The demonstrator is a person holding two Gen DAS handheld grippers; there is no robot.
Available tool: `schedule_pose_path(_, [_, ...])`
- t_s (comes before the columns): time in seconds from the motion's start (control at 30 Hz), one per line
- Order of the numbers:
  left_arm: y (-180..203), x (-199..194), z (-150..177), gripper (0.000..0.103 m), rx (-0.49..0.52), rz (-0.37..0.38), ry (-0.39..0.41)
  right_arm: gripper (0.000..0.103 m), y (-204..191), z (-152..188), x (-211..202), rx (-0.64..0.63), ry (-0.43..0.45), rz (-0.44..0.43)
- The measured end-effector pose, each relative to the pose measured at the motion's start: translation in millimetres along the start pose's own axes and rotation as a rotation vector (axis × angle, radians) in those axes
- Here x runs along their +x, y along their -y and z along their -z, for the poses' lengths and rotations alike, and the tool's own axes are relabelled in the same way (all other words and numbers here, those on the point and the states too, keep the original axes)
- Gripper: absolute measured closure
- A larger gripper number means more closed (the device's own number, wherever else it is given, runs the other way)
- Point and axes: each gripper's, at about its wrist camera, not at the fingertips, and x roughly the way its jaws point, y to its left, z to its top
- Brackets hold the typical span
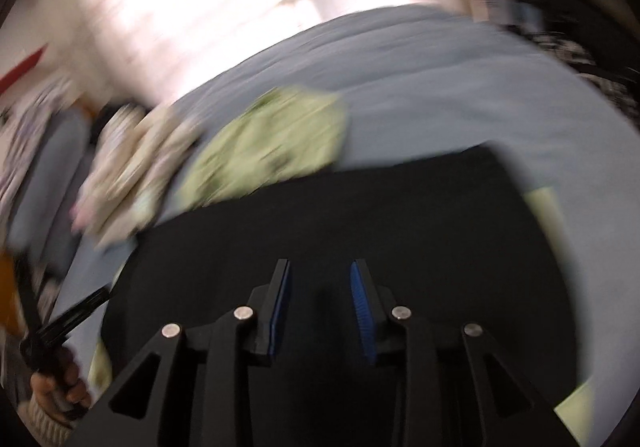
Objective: Fold large clothes
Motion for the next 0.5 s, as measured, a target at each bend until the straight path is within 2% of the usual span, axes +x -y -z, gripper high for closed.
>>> schedule_pose_path(0.1, [19,9,26,0.095,0.042,-0.029,-0.043,0.072,-39,27,15,-0.092,-0.065,-0.045])
schedule_pose_path(0.13, [18,15,35,0.095,0.049,-0.049,-0.062,0.072,-45,35,21,-0.114,-0.084,-0.039])
schedule_pose_path(0.2, [10,17,46,0.095,0.060,-0.070,-0.051,0.072,-40,47,28,-0.148,-0.118,0.021])
schedule_pose_path(0.27, [-4,13,49,0.092,0.051,-0.100,-0.043,0.072,-19,50,24,-0.146,-0.121,0.087])
schedule_pose_path(0.33, [-23,10,50,0.092,0.014,-0.094,-0.057,0.076,18,50,5,-0.107,-0.088,0.160])
schedule_pose_path(0.37, [-30,9,51,0.092,-0.002,-0.085,-0.060,0.078,35,51,-1,-0.080,-0.073,0.161])
schedule_pose_path(0.43, [-37,6,55,0.092,-0.020,-0.082,-0.060,0.075,73,53,-19,-0.019,-0.057,0.343])
schedule_pose_path(0.47, [-38,4,56,0.092,-0.018,-0.084,-0.057,0.075,88,54,-25,0.015,-0.060,0.386])
schedule_pose_path(0.5, [-38,2,58,0.092,-0.012,-0.089,-0.053,0.075,104,55,-31,0.061,-0.053,0.369])
